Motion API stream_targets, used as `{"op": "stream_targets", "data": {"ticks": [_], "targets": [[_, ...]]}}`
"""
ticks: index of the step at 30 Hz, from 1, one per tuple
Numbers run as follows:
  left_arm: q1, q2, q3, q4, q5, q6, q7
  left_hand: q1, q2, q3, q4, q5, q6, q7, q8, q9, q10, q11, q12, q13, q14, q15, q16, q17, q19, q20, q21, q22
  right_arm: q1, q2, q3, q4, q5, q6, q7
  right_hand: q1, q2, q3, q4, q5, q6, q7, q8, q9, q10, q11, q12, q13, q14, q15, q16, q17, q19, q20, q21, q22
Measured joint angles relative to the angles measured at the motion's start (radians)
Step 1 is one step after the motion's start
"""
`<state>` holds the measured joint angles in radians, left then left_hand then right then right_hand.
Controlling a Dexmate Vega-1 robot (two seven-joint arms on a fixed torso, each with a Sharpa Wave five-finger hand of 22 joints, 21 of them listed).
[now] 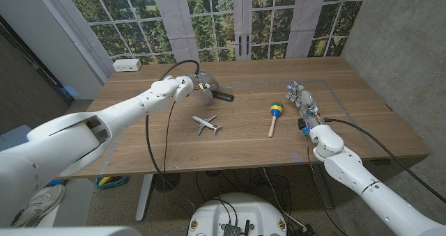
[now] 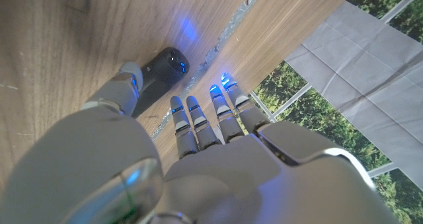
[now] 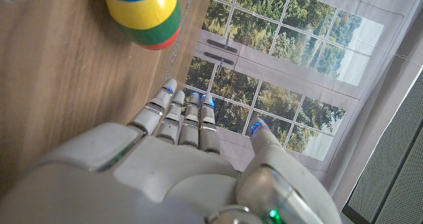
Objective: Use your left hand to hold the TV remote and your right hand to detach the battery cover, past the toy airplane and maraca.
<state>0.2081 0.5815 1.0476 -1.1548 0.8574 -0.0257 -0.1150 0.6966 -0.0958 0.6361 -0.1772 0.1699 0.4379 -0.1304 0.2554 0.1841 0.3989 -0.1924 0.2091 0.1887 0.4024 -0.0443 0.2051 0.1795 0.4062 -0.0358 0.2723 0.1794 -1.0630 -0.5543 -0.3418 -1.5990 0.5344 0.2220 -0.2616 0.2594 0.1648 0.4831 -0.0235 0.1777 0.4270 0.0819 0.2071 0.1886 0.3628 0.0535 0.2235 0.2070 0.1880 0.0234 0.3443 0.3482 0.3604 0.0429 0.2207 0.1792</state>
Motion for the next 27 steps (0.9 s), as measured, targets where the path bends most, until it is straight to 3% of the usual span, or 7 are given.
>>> {"op": "stream_targets", "data": {"ticks": [7, 12, 19, 27], "targets": [[-0.013, -0.016, 0.011, 0.040, -0.023, -0.019, 0.006, 0.013, 0.005, -0.014, 0.001, 0.000, 0.043, 0.014, 0.008, 0.000, 0.019, 0.001, 0.000, 0.000, 0.003, 0.003, 0.000, 0.000, 0.000, 0.000, 0.000, 0.000, 0.000, 0.000, 0.000, -0.001, -0.002, -0.003, -0.005, 0.000, 0.000, -0.003, -0.003, 0.000, 0.000, 0.000, 0.000, 0.000, 0.005, 0.005, 0.000, 0.005, 0.005, -0.005, 0.000, 0.002, 0.000, 0.000, 0.000, 0.000], [-0.022, -0.029, 0.020, 0.068, -0.038, -0.031, 0.011, 0.033, 0.015, -0.026, 0.001, 0.000, 0.026, 0.017, 0.004, 0.000, 0.018, 0.002, -0.002, 0.000, 0.009, -0.002, 0.000, 0.000, 0.028, -0.010, 0.000, 0.000, 0.000, 0.000, 0.000, -0.002, -0.003, -0.004, -0.007, 0.000, 0.000, -0.003, -0.003, 0.000, 0.000, 0.000, 0.000, 0.000, 0.005, 0.005, 0.000, 0.005, 0.005, -0.005, 0.000, 0.005, 0.000, 0.000, 0.000, 0.000], [-0.042, -0.051, 0.037, 0.115, -0.063, -0.050, 0.012, 0.058, 0.024, -0.054, 0.001, 0.000, 0.004, 0.031, -0.012, 0.000, 0.021, 0.029, -0.010, 0.000, 0.051, -0.001, 0.006, -0.002, 0.081, -0.012, 0.013, 0.005, -0.005, 0.000, 0.002, -0.006, -0.004, -0.004, -0.014, 0.000, 0.000, -0.003, -0.003, 0.000, 0.000, 0.000, 0.000, 0.000, 0.005, 0.005, 0.000, 0.005, 0.005, -0.005, 0.004, 0.007, 0.000, 0.000, 0.000, 0.000], [-0.059, -0.068, 0.050, 0.146, -0.089, -0.057, -0.005, 0.090, 0.031, -0.085, 0.002, 0.001, 0.021, 0.054, -0.012, 0.002, 0.091, 0.001, 0.007, -0.003, 0.119, -0.003, 0.020, -0.002, 0.109, -0.013, 0.020, 0.008, -0.011, -0.001, 0.007, -0.010, -0.004, -0.004, -0.019, 0.000, 0.000, -0.003, -0.003, -0.004, 0.000, 0.000, 0.000, 0.000, 0.005, 0.005, 0.000, 0.005, 0.005, -0.005, 0.004, 0.011, 0.000, 0.000, 0.000, 0.000]]}}
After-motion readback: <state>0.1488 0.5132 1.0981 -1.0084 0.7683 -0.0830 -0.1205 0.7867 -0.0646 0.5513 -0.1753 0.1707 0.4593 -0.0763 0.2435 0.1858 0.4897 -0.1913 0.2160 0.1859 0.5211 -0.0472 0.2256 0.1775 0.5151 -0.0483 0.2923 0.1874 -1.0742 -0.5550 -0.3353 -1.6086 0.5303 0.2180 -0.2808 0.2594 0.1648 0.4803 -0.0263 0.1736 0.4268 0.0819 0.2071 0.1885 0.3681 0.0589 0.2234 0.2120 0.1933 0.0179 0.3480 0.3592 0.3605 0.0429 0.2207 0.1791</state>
